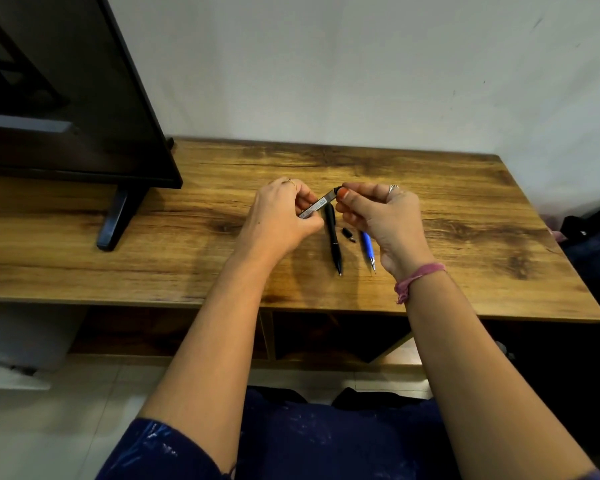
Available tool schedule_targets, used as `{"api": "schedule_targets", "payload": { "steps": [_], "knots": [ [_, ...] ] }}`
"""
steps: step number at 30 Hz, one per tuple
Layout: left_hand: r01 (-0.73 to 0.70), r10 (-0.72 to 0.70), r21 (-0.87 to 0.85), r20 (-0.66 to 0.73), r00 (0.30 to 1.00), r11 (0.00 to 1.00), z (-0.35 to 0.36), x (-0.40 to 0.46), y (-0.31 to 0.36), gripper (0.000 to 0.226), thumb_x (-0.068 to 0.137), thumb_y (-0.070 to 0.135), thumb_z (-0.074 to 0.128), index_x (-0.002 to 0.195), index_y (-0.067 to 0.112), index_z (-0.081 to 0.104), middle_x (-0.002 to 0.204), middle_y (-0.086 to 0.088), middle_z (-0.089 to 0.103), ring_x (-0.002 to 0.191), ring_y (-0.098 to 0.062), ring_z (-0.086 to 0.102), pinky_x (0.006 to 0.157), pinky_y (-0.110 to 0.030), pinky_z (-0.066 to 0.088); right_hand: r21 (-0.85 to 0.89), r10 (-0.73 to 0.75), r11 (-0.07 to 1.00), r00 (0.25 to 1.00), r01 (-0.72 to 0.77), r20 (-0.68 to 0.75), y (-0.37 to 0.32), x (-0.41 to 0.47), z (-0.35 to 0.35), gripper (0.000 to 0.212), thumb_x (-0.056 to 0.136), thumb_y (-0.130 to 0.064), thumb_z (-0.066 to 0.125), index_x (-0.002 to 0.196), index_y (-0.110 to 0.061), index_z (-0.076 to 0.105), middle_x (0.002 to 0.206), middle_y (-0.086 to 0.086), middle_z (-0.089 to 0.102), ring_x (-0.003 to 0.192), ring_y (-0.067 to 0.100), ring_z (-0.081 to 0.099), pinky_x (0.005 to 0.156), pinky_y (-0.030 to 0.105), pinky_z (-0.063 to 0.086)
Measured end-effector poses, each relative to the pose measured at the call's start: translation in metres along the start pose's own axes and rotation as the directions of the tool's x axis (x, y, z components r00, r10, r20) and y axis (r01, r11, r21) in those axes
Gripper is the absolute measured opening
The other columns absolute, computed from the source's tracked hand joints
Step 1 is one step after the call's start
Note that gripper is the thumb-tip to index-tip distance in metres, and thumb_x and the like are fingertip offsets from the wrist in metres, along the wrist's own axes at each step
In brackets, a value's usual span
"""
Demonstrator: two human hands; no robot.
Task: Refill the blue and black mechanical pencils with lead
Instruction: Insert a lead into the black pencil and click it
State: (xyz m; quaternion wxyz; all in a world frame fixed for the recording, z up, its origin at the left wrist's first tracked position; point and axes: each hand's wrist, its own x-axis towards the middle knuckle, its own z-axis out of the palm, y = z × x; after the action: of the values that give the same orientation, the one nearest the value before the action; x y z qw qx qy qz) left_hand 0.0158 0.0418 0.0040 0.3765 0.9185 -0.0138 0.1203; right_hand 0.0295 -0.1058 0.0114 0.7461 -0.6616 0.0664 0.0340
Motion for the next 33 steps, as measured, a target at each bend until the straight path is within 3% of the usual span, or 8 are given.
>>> {"api": "schedule_targets", "payload": {
  "steps": [12,16,21,25,30,33],
  "knots": [
    [-0.064,0.064,0.059,-0.003,0.998,0.996,-0.002,0.0,-0.001,0.017,0.076,0.016,0.071,0.092,0.019,0.066,0.087,0.012,0.054,0.074,0.001,0.053,0.069,-0.016,0.046,-0.144,-0.043,0.988,0.997,0.052,0.061,-0.004,0.0,-0.006,0.012,0.081,0.0,0.072,0.084,-0.011,0.071,0.079,0.004,0.073,0.068,0.008,0.069,0.065,0.018,0.058],
    [-0.08,0.079,0.089,0.005,0.997,0.993,-0.002,-0.001,-0.002,0.015,0.078,0.018,0.07,0.092,0.02,0.066,0.087,0.012,0.053,0.073,0.003,0.05,0.066,-0.011,0.038,-0.23,-0.076,0.969,0.995,0.09,0.072,-0.001,0.002,-0.009,0.014,0.08,-0.005,0.074,0.082,-0.018,0.072,0.083,0.005,0.075,0.08,0.014,0.072,0.072,0.024,0.059],
    [-0.079,0.082,0.085,-0.023,0.996,0.993,-0.003,-0.001,-0.002,0.017,0.076,0.018,0.071,0.093,0.019,0.067,0.085,0.013,0.053,0.072,0.002,0.052,0.07,-0.018,0.047,-0.252,-0.121,0.957,0.986,0.146,0.114,0.001,0.002,-0.008,0.019,0.082,-0.006,0.073,0.084,-0.025,0.072,0.086,-0.002,0.075,0.085,0.012,0.071,0.07,0.021,0.056],
    [-0.042,0.044,0.067,-0.032,0.999,0.997,-0.003,-0.001,-0.002,0.018,0.074,0.018,0.073,0.091,0.019,0.067,0.081,0.015,0.052,0.072,0.0,0.054,0.07,-0.02,0.049,-0.332,-0.138,0.927,0.981,0.176,0.134,0.004,0.0,-0.005,0.025,0.086,-0.006,0.068,0.09,-0.031,0.07,0.092,-0.006,0.074,0.09,0.015,0.069,0.075,0.031,0.058],
    [0.062,-0.061,0.04,-0.038,0.997,0.997,-0.002,0.0,-0.002,0.016,0.074,0.02,0.073,0.09,0.021,0.068,0.087,0.01,0.061,0.072,0.002,0.056,0.066,-0.013,0.047,-0.396,-0.166,0.891,0.971,0.222,0.172,0.002,0.001,-0.007,0.027,0.091,-0.01,0.063,0.101,-0.034,0.068,0.098,-0.009,0.071,0.088,0.007,0.066,0.064,0.016,0.056],
    [0.209,-0.21,0.014,0.025,0.977,0.978,0.002,0.001,-0.002,0.021,0.076,0.019,0.075,0.095,0.017,0.068,0.09,0.006,0.065,0.074,-0.002,0.057,0.066,-0.017,0.048,-0.535,-0.218,0.809,0.97,0.243,0.11,0.0,0.006,-0.014,0.015,0.09,-0.018,0.065,0.096,-0.031,0.068,0.088,-0.011,0.066,0.065,-0.006,0.057,0.05,0.007,0.043]
  ]
}}
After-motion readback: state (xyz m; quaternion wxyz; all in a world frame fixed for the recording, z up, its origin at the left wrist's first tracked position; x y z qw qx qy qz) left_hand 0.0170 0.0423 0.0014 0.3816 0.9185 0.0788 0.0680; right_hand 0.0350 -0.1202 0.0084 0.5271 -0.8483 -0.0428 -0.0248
